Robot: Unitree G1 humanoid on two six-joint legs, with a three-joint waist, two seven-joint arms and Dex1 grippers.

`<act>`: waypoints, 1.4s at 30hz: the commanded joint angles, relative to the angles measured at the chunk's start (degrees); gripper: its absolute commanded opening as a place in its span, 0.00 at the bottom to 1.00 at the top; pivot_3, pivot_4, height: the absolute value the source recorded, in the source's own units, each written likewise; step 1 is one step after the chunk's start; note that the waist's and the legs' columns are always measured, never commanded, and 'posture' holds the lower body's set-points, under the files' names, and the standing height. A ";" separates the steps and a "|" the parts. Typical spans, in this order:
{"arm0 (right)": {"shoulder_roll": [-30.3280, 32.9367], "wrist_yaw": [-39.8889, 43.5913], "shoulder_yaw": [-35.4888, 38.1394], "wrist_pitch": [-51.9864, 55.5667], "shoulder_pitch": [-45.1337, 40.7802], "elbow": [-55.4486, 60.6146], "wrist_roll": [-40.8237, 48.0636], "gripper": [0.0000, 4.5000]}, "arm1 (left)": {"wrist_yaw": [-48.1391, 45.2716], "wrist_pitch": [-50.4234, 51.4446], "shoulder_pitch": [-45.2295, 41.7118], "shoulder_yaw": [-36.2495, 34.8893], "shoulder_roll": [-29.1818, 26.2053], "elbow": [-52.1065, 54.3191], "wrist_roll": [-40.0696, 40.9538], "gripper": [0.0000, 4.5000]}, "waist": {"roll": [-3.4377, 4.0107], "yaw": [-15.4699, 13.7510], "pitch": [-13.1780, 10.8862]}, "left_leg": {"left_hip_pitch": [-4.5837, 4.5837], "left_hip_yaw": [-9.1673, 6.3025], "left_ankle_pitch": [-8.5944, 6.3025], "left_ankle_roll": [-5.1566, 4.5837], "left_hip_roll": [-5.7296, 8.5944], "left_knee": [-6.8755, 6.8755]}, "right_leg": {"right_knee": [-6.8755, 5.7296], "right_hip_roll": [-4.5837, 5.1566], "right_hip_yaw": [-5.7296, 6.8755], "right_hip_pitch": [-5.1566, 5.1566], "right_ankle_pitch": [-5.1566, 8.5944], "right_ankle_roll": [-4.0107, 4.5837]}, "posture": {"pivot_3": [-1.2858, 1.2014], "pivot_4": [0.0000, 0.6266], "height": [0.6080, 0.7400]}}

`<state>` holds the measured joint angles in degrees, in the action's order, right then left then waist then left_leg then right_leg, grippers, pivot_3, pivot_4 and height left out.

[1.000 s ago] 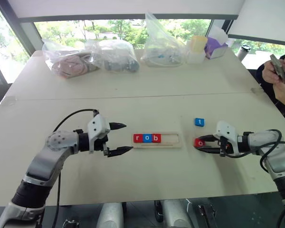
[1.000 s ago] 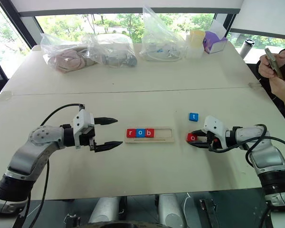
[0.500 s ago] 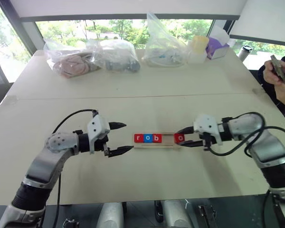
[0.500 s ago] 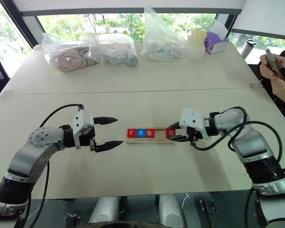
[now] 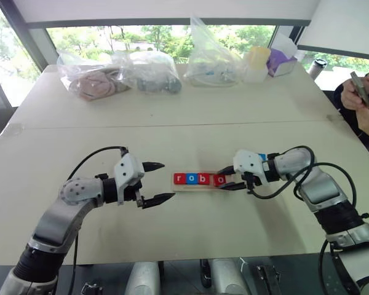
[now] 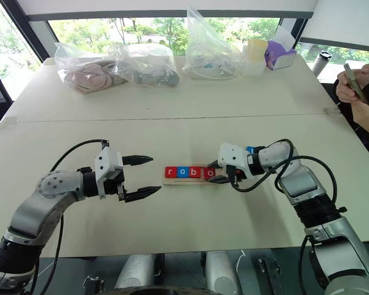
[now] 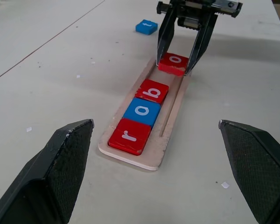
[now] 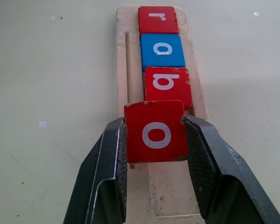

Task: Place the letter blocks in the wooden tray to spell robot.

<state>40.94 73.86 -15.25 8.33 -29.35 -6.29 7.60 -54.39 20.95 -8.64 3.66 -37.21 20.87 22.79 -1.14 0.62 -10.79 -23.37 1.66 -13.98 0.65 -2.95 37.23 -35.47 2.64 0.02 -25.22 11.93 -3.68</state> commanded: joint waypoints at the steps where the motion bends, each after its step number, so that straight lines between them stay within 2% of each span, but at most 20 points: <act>1: -0.96 -0.27 0.42 -1.64 -1.86 -0.68 -0.33 0.26 | 0.62 -0.01 0.27 -1.01 -0.35 2.37 0.55 1.00 | 0.00 0.02 0.00 | 0.00 0.00 0.00 0.00 0.00 0.00 | 0.00 0.00 0.00 0.00 0.00 0.00 | 0.52 0.24 1.00; 35: -3.91 0.54 -0.06 -4.73 -4.05 -6.47 -3.67 0.26 | 2.97 0.55 1.78 -1.38 -0.80 4.07 1.07 1.00 | 0.01 0.03 0.00 | 0.02 0.00 0.00 0.00 0.00 0.02 | -0.10 -0.01 0.00 0.00 -0.01 0.00 | 0.52 0.24 1.00; 41: -4.02 0.47 0.02 -4.72 -4.25 -6.45 -3.86 0.95 | 3.22 0.63 2.07 -1.08 -0.59 4.44 1.04 1.00 | 0.01 0.03 0.00 | 0.03 0.00 0.00 0.00 0.00 0.02 | -0.11 -0.01 0.00 0.00 -0.01 0.00 | 0.52 0.24 1.00; 42: -4.00 0.51 0.16 -4.34 -4.30 -6.05 -3.60 0.99 | 3.29 0.66 2.14 -1.06 -0.56 4.50 1.07 1.00 | 0.01 0.03 0.00 | 0.03 0.00 0.00 0.00 0.00 0.02 | -0.11 -0.01 0.00 0.00 -0.01 0.00 | 0.52 0.24 1.00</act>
<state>37.11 74.25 -15.62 4.52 -32.61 -13.26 3.49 -51.25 21.95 -6.47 3.32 -37.95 23.21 23.20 -1.14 0.65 -10.78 -23.35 1.65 -13.97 0.65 -2.95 37.25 -35.58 2.63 0.02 -25.22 11.93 -3.68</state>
